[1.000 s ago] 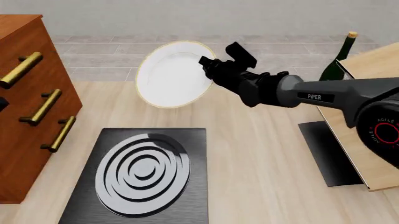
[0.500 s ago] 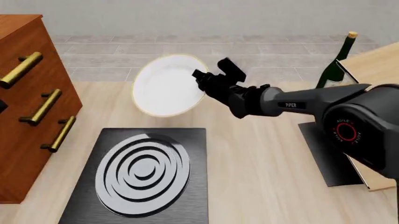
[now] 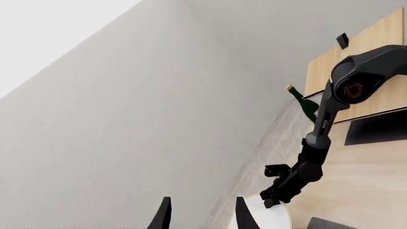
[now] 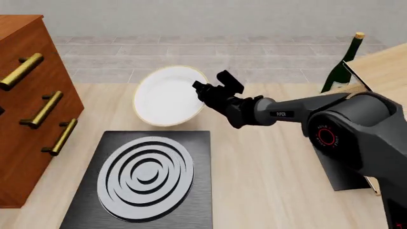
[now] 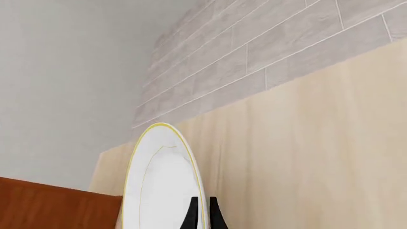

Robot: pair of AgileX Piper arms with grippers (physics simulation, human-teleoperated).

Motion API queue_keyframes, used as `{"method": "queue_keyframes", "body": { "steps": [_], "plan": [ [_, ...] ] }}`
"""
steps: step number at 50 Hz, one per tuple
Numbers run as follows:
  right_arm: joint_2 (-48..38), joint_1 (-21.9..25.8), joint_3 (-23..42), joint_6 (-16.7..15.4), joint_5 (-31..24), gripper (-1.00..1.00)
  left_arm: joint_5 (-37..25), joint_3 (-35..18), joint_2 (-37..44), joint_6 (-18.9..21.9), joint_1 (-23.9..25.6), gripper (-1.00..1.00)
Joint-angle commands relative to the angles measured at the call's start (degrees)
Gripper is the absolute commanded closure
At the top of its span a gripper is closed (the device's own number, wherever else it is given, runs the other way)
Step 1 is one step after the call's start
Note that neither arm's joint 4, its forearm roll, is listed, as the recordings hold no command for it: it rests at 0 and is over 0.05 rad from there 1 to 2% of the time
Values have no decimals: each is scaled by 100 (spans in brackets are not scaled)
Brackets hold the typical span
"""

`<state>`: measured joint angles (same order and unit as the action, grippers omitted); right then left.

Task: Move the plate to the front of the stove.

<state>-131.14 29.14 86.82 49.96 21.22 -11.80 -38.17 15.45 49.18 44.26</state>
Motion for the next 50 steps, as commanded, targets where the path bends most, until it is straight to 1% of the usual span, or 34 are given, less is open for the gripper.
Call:
{"method": "queue_keyframes", "body": {
  "steps": [1,16,21,26,32,33,35,50],
  "plan": [
    [-282,-11,287,144,7,100,-15,42,-35,-31,-44,-100],
    [-712,-111,1012,190,-375,100,-64,96,-92,-67,-144,-100],
    [-801,-118,1089,169,-418,100,-68,103,-94,-95,-165,-100],
    [-843,-121,1147,99,-541,100,-54,93,-87,-128,-169,-100],
    [-985,-159,1416,-117,-900,100,-40,103,-110,-135,-183,-100],
    [-977,-154,1377,-79,-862,100,-43,102,-110,-134,-185,-100],
    [-1047,-167,1495,-161,-983,100,-49,94,-114,-140,-186,-100],
    [-1163,-229,1688,-219,-1152,100,-99,59,-156,-195,-208,-100]
  ]
}}
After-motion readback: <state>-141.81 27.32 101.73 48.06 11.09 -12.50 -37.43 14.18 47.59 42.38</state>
